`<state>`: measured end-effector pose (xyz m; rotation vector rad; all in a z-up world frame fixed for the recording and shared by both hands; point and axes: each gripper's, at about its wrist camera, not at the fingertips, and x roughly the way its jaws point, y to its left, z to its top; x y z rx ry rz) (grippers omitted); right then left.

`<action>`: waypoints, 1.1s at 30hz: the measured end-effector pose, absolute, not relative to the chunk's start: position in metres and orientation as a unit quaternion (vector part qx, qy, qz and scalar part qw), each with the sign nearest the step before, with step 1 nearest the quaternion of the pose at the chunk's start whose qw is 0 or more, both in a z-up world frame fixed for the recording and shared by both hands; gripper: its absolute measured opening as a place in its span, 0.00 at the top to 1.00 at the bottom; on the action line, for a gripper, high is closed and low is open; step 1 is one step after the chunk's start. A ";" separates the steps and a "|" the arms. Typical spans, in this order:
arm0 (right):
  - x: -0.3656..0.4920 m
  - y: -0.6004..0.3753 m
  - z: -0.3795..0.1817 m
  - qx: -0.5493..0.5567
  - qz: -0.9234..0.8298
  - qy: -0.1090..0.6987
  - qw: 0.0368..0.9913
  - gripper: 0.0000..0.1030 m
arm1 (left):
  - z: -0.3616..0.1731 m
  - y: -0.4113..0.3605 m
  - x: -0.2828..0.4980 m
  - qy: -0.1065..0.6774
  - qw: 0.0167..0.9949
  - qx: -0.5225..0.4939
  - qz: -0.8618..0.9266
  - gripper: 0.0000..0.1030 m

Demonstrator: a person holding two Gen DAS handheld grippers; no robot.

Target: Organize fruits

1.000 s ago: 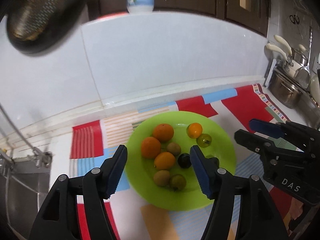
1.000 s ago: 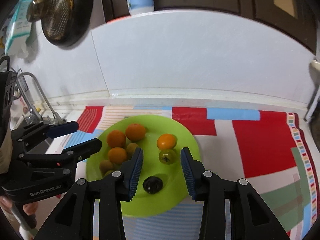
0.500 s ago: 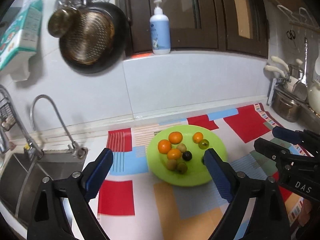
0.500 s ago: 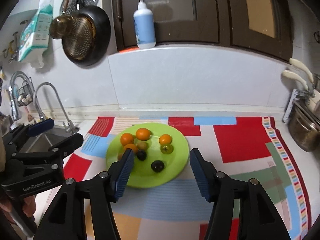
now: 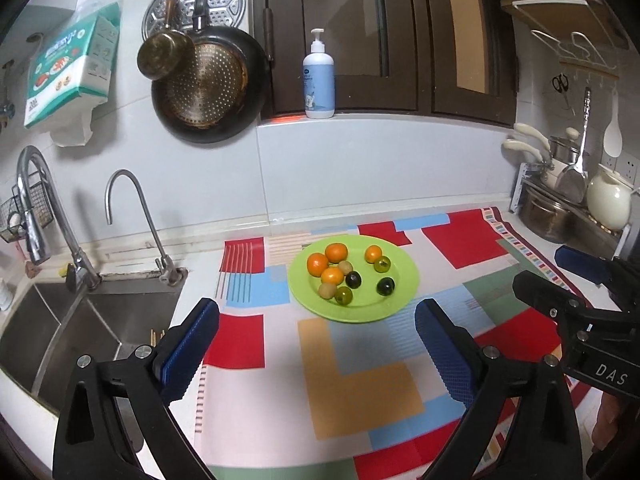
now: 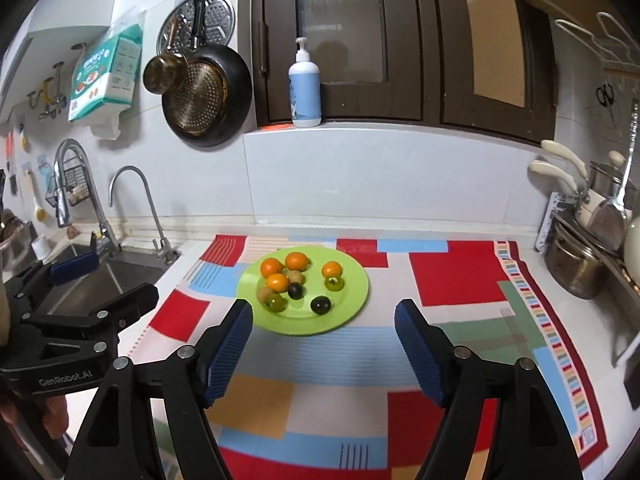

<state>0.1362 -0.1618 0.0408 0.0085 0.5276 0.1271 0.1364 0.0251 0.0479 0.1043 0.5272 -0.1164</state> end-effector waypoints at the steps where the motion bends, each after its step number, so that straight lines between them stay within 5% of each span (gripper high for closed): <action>1: 0.131 -0.162 0.041 0.005 0.064 0.262 0.963 0.28 | 0.049 0.024 0.132 0.259 0.963 0.053 -0.058 0.03; 33: 0.080 -0.173 0.048 0.009 0.057 0.266 0.962 0.28 | 0.056 0.020 0.081 0.243 0.966 0.069 -0.046 0.00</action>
